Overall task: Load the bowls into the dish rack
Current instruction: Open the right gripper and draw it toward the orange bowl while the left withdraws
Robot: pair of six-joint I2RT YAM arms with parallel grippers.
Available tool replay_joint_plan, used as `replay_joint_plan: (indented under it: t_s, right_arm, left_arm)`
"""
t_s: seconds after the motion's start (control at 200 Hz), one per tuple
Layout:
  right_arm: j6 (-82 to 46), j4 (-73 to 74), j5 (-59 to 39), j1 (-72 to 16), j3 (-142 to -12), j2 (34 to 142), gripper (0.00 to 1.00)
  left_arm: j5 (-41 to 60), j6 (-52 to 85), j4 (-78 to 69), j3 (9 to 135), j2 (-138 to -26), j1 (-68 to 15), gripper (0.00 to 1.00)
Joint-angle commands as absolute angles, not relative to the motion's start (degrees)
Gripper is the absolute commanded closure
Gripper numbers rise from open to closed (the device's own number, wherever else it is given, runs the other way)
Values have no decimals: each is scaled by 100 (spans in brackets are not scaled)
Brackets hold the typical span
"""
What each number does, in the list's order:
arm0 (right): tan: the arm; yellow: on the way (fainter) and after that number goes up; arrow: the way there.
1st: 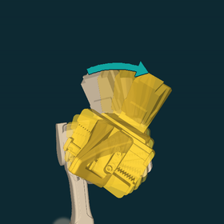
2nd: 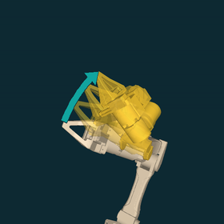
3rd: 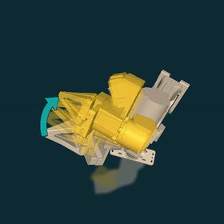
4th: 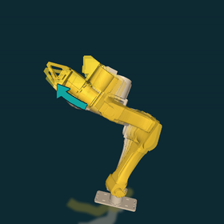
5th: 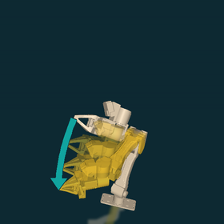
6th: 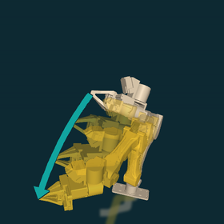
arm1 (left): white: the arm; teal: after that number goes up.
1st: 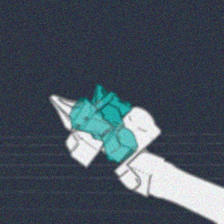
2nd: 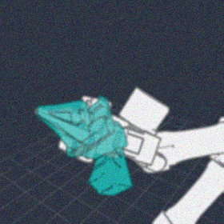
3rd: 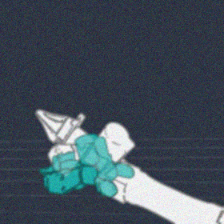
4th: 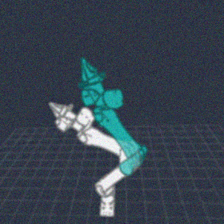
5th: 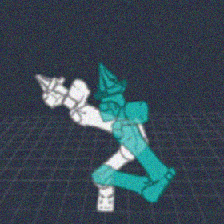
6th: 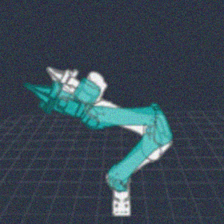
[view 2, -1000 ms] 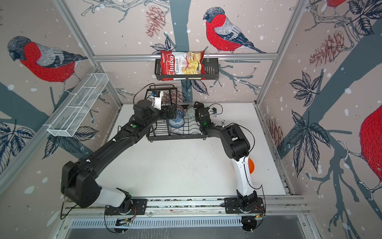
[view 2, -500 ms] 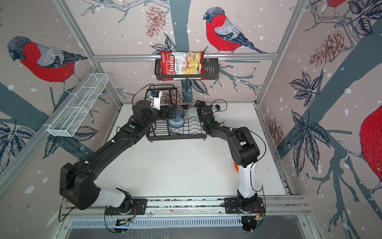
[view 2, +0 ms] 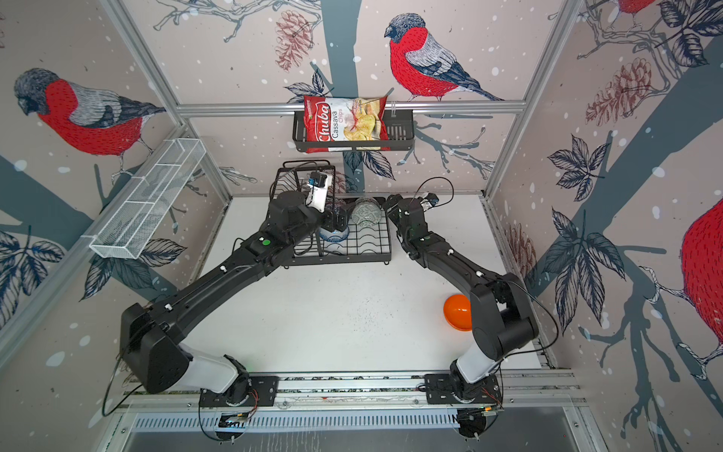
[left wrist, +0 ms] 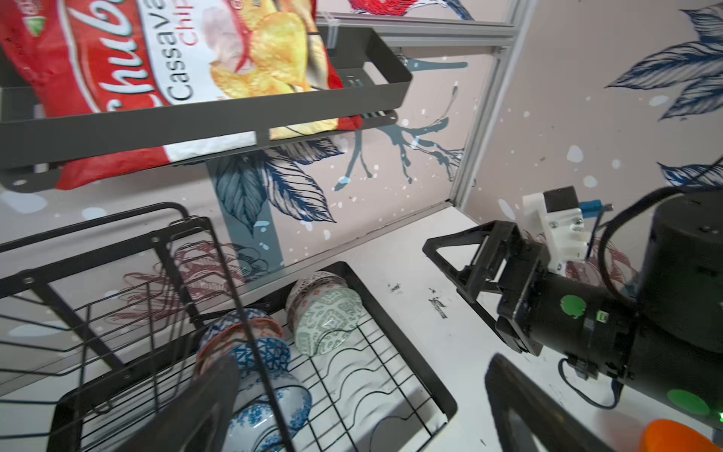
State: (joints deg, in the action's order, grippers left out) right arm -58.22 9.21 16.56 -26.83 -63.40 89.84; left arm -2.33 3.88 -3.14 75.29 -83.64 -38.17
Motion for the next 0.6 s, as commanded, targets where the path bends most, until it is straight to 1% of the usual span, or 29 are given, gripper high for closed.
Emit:
replay_joint_plan:
  t_s: [0.0, 0.22, 0.355, 0.53, 0.595]
  right_arm:
    - [-5431, -24, 2221, -2639, -6124, 8575, 0]
    - [-5489, -533, 2880, -2513, -5303, 7527, 0]
    - [-5676, -1046, 2412, -2198, -4893, 7132, 0]
    - [-5679, -1276, 2513, -2043, -4227, 6514, 0]
    - [-5866, -1611, 2663, -1950, -4075, 6330, 0]
  left_arm:
    - [-472, 494, -356, 7610, -8413, -4060, 2]
    - [-855, 650, -471, 7584, -8496, -4750, 2]
    - [-1042, 786, -567, 7406, -8499, -5120, 2]
    - [-1190, 996, -552, 7241, -8616, -5506, 2]
    - [-1195, 1108, -522, 7192, -8678, -5627, 2]
